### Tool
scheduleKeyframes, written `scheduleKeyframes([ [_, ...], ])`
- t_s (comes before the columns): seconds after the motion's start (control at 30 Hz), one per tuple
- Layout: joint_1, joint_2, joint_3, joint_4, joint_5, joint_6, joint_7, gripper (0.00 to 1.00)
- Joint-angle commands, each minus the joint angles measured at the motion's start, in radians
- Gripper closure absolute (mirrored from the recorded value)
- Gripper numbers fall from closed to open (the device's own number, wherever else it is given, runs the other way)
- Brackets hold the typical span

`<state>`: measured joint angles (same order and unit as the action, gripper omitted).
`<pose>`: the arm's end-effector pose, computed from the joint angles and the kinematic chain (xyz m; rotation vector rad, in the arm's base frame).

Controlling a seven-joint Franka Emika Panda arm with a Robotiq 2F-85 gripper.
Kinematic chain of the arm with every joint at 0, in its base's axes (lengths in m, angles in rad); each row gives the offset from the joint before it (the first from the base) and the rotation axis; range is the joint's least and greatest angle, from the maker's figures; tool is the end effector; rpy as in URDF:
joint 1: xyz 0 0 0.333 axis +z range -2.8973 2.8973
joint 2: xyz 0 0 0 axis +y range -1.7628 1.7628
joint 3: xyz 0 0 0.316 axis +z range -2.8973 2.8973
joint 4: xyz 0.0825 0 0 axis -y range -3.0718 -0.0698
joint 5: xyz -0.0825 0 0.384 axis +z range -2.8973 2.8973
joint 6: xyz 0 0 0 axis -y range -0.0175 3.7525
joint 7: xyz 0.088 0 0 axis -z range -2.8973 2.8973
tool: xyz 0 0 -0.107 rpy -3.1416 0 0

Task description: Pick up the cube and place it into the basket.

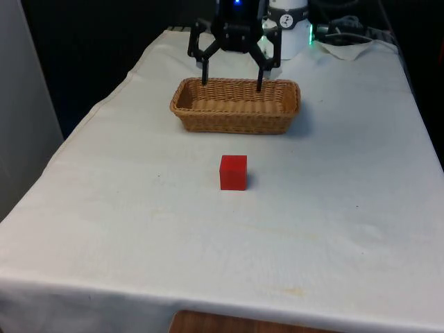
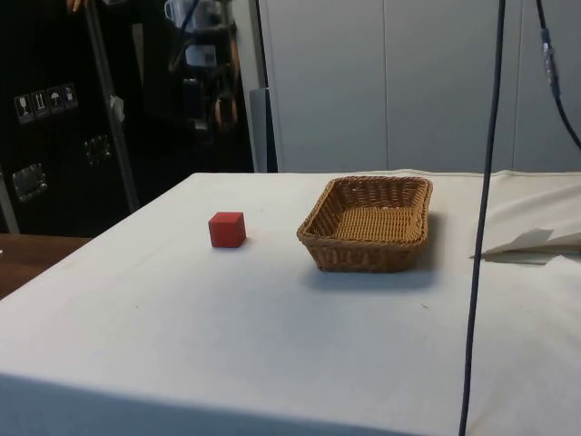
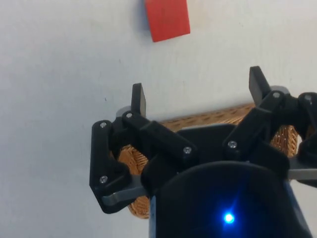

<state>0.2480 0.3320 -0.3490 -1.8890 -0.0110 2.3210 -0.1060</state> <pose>0.6325 -0.0509 0.3522 3.0062 0.0546 0.1602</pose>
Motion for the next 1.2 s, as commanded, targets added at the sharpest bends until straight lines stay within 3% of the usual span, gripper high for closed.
scheduleKeyframes([
  [0.0, -0.009, 0.01, 0.006, 0.003, 0.018, 0.009, -0.017, 0.0],
  [0.03, 0.0, 0.006, -0.002, 0.001, 0.007, 0.002, -0.007, 0.0],
  [0.1, -0.013, 0.031, 0.0, 0.009, 0.037, 0.016, -0.039, 0.0],
  [0.23, -0.016, 0.059, -0.008, 0.02, 0.063, 0.022, -0.066, 0.0],
  [0.27, -0.007, 0.049, -0.016, 0.013, 0.046, 0.02, -0.051, 0.0],
  [0.3, -0.019, 0.073, -0.011, 0.028, 0.077, 0.022, -0.079, 0.0],
  [0.53, -0.024, 0.122, -0.024, 0.052, 0.124, 0.026, -0.123, 0.0],
  [0.57, -0.014, 0.116, -0.033, 0.05, 0.11, 0.021, -0.111, 0.0],
  [0.6, -0.025, 0.135, -0.027, 0.057, 0.137, 0.027, -0.134, 0.0],
  [0.87, -0.024, 0.168, -0.031, 0.06, 0.198, 0.034, -0.175, 0.0],
  [0.9, -0.016, 0.168, -0.04, 0.06, 0.187, 0.028, -0.166, 0.0],
  [0.93, -0.023, 0.172, -0.031, 0.061, 0.204, 0.035, -0.178, 0.0],
  [1.13, -0.021, 0.197, -0.027, 0.07, 0.233, 0.038, -0.187, 0.0],
  [1.17, -0.015, 0.192, -0.035, 0.067, 0.223, 0.033, -0.18, 0.0],
])
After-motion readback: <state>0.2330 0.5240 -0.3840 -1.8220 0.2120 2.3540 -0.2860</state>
